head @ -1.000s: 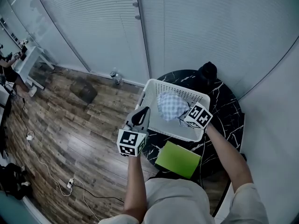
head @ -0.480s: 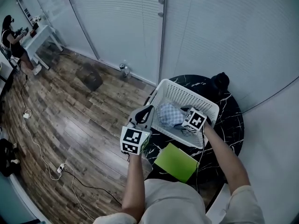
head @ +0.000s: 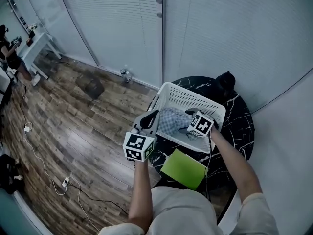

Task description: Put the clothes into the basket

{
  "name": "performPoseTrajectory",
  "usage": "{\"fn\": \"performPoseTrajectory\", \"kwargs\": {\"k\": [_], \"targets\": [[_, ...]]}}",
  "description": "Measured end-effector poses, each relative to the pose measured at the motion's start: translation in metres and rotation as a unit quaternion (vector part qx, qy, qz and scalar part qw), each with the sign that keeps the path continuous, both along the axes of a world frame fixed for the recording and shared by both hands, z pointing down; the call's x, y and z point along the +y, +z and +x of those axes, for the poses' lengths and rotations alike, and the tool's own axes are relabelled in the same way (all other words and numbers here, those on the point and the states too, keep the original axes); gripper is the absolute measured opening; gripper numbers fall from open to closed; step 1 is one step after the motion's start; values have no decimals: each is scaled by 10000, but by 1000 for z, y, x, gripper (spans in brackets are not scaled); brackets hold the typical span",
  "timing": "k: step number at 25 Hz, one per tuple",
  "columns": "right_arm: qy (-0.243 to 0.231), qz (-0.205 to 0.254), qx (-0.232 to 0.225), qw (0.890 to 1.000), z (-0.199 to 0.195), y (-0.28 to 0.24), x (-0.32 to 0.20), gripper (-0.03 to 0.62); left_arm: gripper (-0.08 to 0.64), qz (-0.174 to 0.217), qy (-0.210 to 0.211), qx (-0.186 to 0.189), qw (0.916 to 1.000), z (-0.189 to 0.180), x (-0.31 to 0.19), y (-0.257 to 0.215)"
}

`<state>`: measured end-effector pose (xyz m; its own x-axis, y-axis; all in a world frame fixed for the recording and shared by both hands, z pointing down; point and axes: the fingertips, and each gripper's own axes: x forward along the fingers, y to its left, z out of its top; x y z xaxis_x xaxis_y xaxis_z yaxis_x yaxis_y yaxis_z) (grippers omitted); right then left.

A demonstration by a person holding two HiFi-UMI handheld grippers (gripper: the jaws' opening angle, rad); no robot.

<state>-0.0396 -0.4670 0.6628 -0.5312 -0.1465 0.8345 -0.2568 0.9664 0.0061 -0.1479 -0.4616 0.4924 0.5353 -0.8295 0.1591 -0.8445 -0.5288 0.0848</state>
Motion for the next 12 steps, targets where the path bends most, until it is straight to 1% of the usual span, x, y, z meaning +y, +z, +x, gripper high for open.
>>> {"fn": "performPoseTrajectory", "kwargs": {"k": [1, 4, 9, 12], "targets": [[33, 22, -22, 10000, 1, -2, -2, 420, 14, -12, 21, 40, 10000, 2, 0, 0], [142, 39, -139, 9998, 3, -6, -6, 420, 14, -17, 58, 0, 10000, 7, 1, 1], [126, -29, -191, 9997, 4, -13, -6, 419, 14, -32, 125, 59, 9999, 9, 2, -3], [119, -29, -242, 9996, 1, -14, -5, 419, 14, -27, 98, 9, 9999, 8, 4, -3]]}}
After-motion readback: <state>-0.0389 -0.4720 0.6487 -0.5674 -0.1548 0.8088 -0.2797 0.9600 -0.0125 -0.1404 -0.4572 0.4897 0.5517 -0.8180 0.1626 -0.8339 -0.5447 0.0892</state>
